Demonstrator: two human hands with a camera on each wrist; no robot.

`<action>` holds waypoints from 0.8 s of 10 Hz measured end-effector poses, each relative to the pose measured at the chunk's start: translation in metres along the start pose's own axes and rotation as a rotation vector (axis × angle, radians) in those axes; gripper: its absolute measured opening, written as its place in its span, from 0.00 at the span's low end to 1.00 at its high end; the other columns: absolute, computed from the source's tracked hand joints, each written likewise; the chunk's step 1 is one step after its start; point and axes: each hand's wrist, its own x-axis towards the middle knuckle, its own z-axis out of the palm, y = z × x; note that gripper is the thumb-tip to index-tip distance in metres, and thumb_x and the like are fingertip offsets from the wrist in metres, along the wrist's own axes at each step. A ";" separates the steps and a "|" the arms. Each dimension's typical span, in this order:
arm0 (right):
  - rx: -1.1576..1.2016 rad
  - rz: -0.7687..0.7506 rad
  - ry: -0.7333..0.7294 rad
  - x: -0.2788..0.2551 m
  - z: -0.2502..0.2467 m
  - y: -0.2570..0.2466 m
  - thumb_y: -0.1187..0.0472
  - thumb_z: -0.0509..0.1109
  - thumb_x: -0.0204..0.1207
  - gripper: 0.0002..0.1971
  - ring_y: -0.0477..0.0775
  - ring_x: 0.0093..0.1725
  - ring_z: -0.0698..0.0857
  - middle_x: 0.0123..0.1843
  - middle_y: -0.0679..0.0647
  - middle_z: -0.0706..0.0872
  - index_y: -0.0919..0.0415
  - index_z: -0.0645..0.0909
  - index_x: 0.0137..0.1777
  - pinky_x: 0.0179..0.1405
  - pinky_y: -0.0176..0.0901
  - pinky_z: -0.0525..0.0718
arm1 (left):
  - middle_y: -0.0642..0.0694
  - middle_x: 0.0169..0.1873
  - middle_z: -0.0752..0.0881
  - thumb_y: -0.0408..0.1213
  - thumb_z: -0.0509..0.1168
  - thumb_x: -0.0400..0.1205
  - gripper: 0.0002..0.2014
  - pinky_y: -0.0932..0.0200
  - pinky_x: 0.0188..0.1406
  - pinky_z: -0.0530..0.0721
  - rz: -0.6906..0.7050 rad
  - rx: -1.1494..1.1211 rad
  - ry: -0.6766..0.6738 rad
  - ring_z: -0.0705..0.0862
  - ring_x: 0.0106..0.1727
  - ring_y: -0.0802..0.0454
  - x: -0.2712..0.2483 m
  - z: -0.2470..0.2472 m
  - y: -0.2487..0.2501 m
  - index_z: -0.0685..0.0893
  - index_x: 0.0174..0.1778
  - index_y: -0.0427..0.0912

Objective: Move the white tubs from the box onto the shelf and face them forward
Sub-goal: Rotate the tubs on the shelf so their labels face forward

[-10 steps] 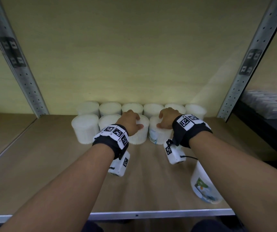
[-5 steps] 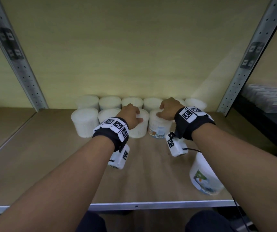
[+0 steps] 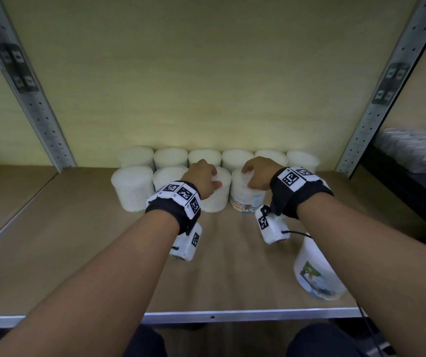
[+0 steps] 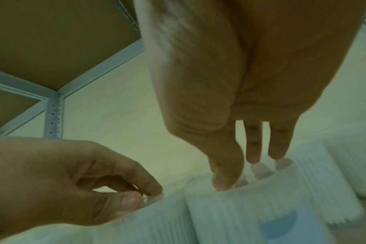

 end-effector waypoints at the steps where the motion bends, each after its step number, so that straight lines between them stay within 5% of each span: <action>1: 0.063 -0.033 -0.005 -0.003 -0.002 0.000 0.71 0.63 0.77 0.24 0.58 0.72 0.76 0.75 0.57 0.75 0.56 0.77 0.73 0.59 0.37 0.74 | 0.39 0.71 0.72 0.44 0.65 0.82 0.24 0.46 0.72 0.72 -0.004 0.005 0.003 0.72 0.73 0.41 0.001 0.000 0.000 0.75 0.72 0.38; 3: -0.068 0.081 0.084 0.005 0.007 -0.003 0.48 0.66 0.79 0.27 0.62 0.74 0.71 0.75 0.62 0.71 0.62 0.72 0.74 0.74 0.50 0.67 | 0.39 0.71 0.72 0.45 0.65 0.82 0.24 0.45 0.73 0.72 -0.001 0.018 -0.008 0.71 0.73 0.41 0.000 -0.001 0.000 0.75 0.73 0.39; 4: -0.090 0.105 0.095 0.008 0.015 -0.002 0.46 0.64 0.80 0.29 0.65 0.74 0.70 0.75 0.65 0.71 0.65 0.70 0.75 0.75 0.52 0.66 | 0.38 0.71 0.72 0.45 0.65 0.82 0.24 0.46 0.73 0.72 0.003 0.019 -0.006 0.71 0.73 0.41 -0.001 -0.001 -0.001 0.75 0.72 0.39; 6: -0.080 0.040 0.085 0.008 0.009 0.000 0.47 0.67 0.78 0.29 0.63 0.71 0.76 0.72 0.62 0.76 0.66 0.74 0.72 0.70 0.51 0.75 | 0.39 0.71 0.72 0.44 0.65 0.82 0.24 0.46 0.72 0.72 0.008 0.015 -0.003 0.72 0.73 0.41 -0.001 -0.001 -0.001 0.75 0.72 0.39; 8: -0.009 -0.031 0.037 0.006 0.001 0.005 0.63 0.71 0.75 0.24 0.57 0.70 0.79 0.72 0.56 0.78 0.57 0.77 0.72 0.65 0.43 0.78 | 0.39 0.70 0.73 0.44 0.65 0.82 0.23 0.46 0.72 0.73 0.006 0.008 -0.002 0.72 0.73 0.41 -0.002 -0.001 0.000 0.76 0.72 0.38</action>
